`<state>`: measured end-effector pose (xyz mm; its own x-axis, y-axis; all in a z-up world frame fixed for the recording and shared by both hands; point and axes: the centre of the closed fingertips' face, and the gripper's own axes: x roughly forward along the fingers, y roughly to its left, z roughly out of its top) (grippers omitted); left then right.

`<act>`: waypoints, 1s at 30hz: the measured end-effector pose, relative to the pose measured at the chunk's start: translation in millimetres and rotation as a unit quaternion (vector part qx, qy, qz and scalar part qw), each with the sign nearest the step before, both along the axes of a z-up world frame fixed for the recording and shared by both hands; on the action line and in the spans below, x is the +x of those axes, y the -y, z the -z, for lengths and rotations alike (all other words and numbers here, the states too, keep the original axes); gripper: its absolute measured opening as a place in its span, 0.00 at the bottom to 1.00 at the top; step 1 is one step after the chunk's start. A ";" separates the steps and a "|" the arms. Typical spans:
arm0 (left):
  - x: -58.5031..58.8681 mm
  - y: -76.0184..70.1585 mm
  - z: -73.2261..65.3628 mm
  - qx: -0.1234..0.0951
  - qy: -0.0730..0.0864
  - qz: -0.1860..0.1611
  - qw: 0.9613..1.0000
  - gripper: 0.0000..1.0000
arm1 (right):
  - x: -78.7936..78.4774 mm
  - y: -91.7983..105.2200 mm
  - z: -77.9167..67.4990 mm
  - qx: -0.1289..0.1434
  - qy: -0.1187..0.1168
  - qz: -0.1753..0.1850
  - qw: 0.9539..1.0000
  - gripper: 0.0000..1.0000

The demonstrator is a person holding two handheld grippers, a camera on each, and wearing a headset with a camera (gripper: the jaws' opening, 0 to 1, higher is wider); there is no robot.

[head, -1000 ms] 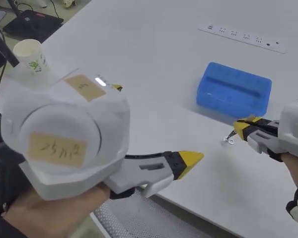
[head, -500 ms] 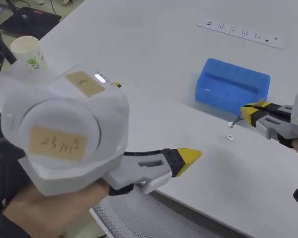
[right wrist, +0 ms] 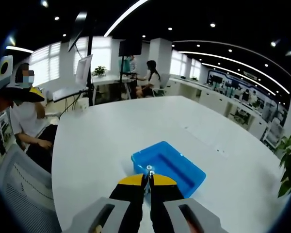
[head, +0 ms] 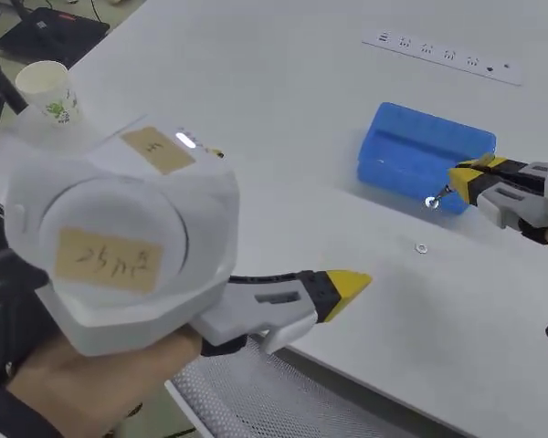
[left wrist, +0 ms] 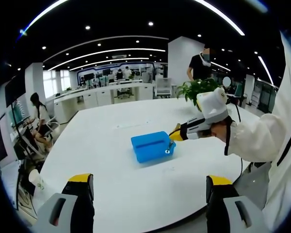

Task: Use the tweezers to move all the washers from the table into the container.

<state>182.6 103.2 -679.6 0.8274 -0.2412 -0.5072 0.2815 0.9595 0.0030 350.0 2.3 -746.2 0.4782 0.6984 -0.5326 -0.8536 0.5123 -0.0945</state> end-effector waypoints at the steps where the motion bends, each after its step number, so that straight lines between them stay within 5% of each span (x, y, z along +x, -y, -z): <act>1: -0.1 0.1 0.6 0.000 -0.001 0.000 1.000 0.99 | 1.6 -0.1 -0.8 0.001 0.001 0.001 1.000 0.00; 18: 0.3 2.0 2.4 0.003 -0.005 0.001 1.000 0.99 | 35.2 1.9 -7.9 0.024 0.019 0.043 0.999 0.00; 30: -0.2 4.0 4.5 0.001 -0.010 0.006 1.000 0.99 | 53.5 -2.6 22.1 -0.007 0.009 0.050 0.999 0.00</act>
